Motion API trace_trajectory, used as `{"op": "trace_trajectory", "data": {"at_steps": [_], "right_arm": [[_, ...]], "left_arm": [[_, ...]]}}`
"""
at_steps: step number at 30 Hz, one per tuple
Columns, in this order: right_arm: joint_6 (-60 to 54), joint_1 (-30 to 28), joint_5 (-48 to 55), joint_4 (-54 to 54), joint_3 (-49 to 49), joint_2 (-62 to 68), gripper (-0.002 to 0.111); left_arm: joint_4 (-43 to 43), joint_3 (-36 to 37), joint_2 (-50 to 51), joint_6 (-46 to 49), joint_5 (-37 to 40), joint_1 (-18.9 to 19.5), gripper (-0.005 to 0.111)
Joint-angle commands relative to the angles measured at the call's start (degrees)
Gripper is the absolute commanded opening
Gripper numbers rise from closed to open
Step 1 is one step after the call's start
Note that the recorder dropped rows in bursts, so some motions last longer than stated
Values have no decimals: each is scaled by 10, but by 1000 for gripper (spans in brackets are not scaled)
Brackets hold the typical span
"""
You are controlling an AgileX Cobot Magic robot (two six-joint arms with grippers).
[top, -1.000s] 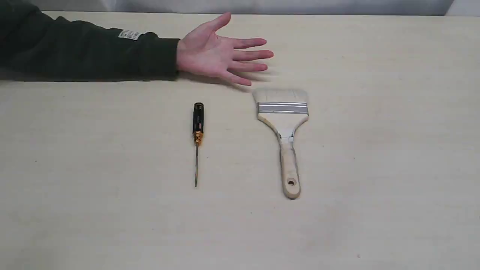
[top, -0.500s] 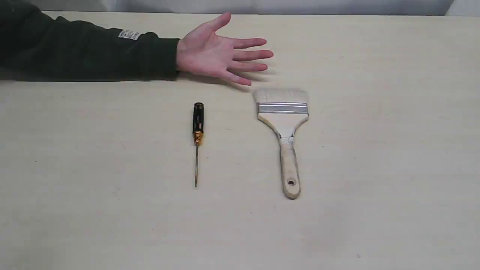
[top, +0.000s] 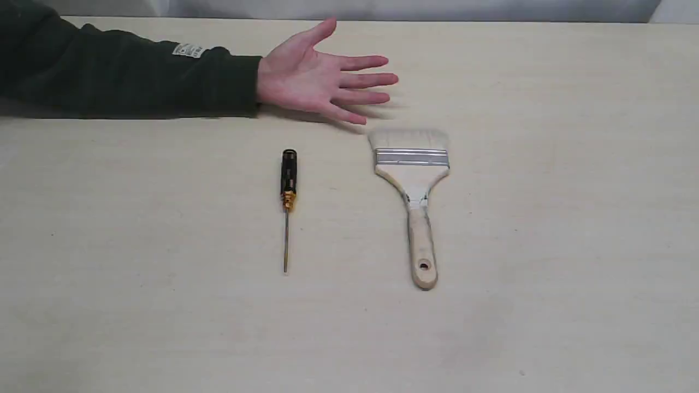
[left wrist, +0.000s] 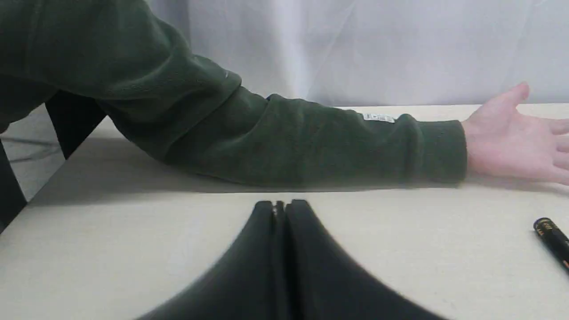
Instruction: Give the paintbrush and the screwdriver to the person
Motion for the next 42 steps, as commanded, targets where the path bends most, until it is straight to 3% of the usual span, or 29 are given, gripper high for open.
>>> {"op": "trace_trajectory", "data": {"at_steps": [1,6,15,22,31,42], "right_arm": [[32,0,-38,59,2,-4,5],[79,0,-24,56,-35,-4,5],[76,0,102,56,-212,58,6],[14,0,222,56,-407,200,20],[-165,0,395,153,-620,426,20],[-185,0,519,162,-756,641,20]], "left_arm": [[-3,1,-1,-1,-3,-5,0],[-3,1,-1,-1,-3,-5,0],[-1,1,-1,-1,-5,-5,0],[-1,1,-1,-1,-4,-5,0],[-1,1,-1,-1,-4,-5,0],[-1,1,-1,-1,-4,-5,0]]}}
